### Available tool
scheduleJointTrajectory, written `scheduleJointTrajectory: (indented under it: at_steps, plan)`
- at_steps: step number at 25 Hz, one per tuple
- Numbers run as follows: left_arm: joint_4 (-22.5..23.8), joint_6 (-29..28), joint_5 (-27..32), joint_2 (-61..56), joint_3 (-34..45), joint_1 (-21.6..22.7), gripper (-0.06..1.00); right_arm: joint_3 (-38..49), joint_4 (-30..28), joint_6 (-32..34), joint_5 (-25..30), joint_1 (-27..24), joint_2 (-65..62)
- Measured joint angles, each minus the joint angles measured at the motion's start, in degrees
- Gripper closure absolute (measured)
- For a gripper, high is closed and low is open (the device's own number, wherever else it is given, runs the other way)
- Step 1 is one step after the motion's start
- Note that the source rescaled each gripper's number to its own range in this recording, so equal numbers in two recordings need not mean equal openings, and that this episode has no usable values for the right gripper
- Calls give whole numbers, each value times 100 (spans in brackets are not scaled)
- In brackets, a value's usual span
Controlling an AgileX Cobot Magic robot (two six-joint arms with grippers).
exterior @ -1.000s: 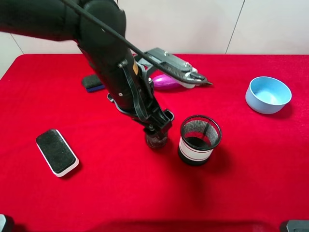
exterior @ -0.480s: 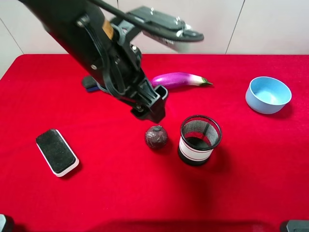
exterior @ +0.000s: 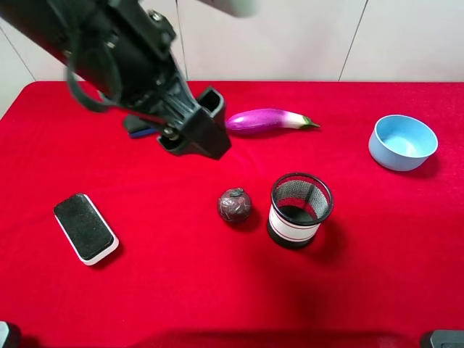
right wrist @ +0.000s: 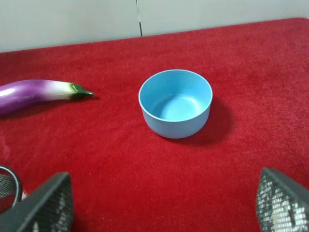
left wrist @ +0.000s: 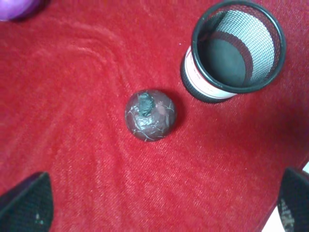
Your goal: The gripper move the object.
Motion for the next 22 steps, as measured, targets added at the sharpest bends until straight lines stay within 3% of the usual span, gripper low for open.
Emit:
scheduleJointTrajectory:
  at_steps: [11,18,22]
  plan:
    - [167,0,926,-1302,0,0,-2,0,0,0,0,0,0]
    - [437,0,1828,-2003,0,0,-3,0,0,0,0,0,0]
    - [616,0,2022,-2354,38,16,-3,0,0,0,0,0,0]
